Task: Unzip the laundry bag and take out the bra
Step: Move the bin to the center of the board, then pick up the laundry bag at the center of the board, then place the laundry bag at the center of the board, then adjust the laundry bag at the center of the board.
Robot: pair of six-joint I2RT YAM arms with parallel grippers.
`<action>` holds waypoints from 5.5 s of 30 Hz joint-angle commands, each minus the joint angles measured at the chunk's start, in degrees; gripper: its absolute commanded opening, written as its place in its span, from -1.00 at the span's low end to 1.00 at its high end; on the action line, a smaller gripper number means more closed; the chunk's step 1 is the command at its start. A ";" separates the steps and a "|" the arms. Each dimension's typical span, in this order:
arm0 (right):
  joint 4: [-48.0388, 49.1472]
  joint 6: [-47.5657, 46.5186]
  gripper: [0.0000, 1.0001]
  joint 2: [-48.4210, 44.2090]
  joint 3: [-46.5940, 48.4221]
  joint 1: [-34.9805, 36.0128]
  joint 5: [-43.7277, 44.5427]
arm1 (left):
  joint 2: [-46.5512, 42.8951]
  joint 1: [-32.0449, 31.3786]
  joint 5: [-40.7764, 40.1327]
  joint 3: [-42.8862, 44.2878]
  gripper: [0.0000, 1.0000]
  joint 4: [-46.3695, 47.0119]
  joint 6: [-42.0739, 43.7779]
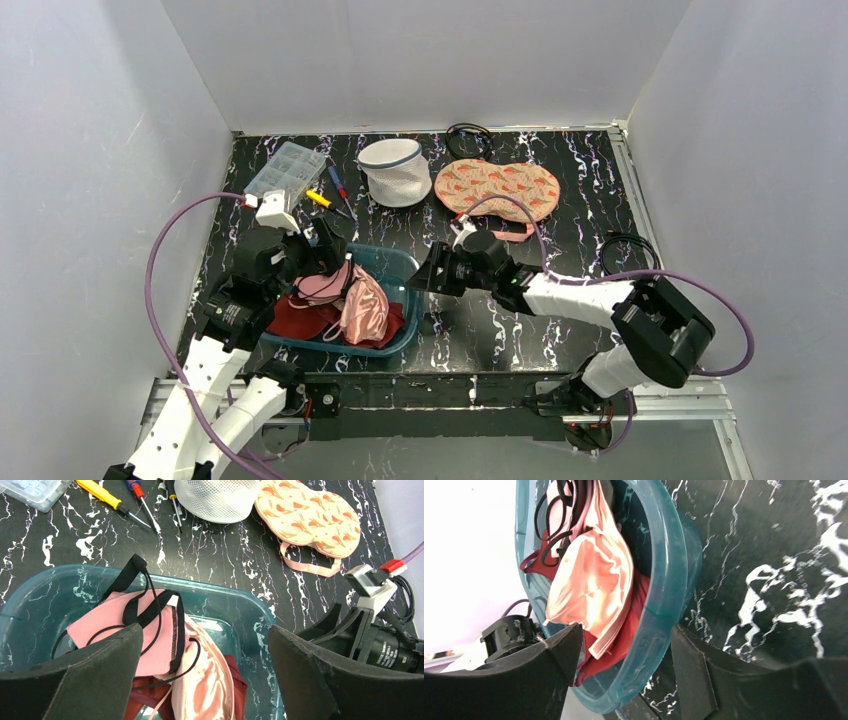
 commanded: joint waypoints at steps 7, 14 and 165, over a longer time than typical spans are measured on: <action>9.76 11.97 0.14 6.62 -1.82 8.02 8.77 | -0.35 -0.39 -0.22 0.47 0.85 -0.13 0.59; 14.23 16.41 -0.08 15.72 3.47 12.05 13.54 | -0.73 -0.74 -1.09 0.38 0.85 -0.33 0.56; -28.55 -22.24 0.66 -17.90 7.08 -13.23 31.76 | 40.27 -69.99 -32.47 6.77 0.76 -5.73 -35.18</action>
